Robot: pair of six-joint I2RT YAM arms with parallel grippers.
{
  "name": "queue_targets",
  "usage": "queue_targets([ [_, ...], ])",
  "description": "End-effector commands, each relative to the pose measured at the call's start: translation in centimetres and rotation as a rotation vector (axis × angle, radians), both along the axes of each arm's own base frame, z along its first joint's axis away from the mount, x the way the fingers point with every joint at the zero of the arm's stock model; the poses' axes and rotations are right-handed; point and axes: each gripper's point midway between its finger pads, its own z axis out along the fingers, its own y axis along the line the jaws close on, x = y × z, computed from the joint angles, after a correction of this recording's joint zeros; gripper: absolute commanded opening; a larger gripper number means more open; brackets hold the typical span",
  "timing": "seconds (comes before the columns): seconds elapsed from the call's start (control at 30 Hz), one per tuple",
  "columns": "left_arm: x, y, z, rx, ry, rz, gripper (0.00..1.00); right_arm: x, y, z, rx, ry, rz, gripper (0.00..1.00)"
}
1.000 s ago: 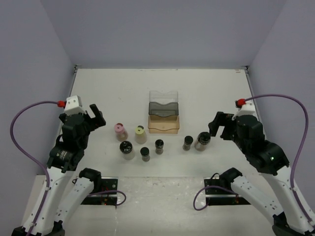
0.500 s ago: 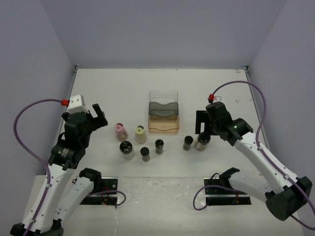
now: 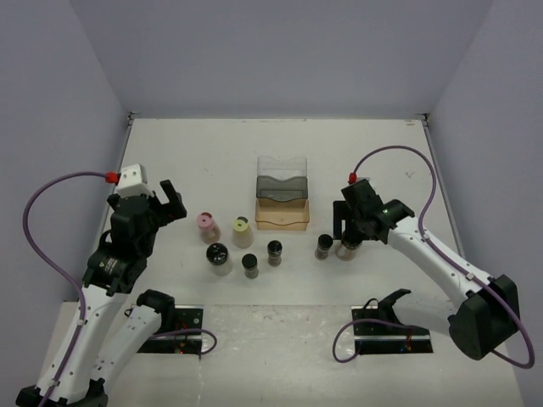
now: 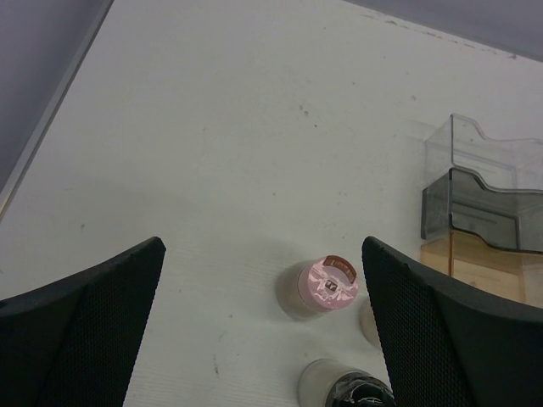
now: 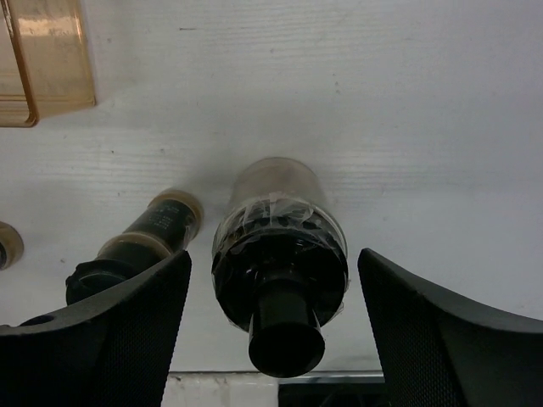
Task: Organize the condiment bottles
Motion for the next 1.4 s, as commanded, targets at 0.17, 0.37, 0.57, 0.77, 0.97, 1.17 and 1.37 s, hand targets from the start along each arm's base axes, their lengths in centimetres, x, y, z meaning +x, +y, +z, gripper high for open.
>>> queue_targets([
  [0.17,0.2,-0.6,0.2,-0.014,-0.019,-0.022,1.0,-0.2,0.8,-0.5,0.042,0.021,-0.011,0.59],
  [0.37,0.0,-0.6,0.3,-0.015,-0.025,-0.023,1.0,-0.2,0.9,0.3,0.05,0.012,-0.01,0.25],
  [0.57,0.0,-0.6,0.4,-0.016,-0.029,-0.024,1.0,1.1,0.0,4.5,0.026,-0.095,-0.031,0.0],
  [0.77,0.0,-0.5,0.4,-0.016,-0.03,-0.015,1.0,6.3,1.3,10.4,-0.008,-0.23,-0.008,0.0],
  [0.97,0.0,-0.5,0.4,-0.015,-0.028,-0.015,1.0,16.1,6.3,15.3,-0.006,-0.36,0.081,0.0],
  [1.17,0.1,-0.7,0.2,-0.015,-0.02,-0.021,1.0,23.9,11.1,17.9,0.0,-0.471,0.201,0.0],
  [1.37,0.4,-0.7,-0.5,-0.005,0.005,-0.018,1.0,27.2,14.6,16.0,0.034,-0.447,0.291,0.0],
])
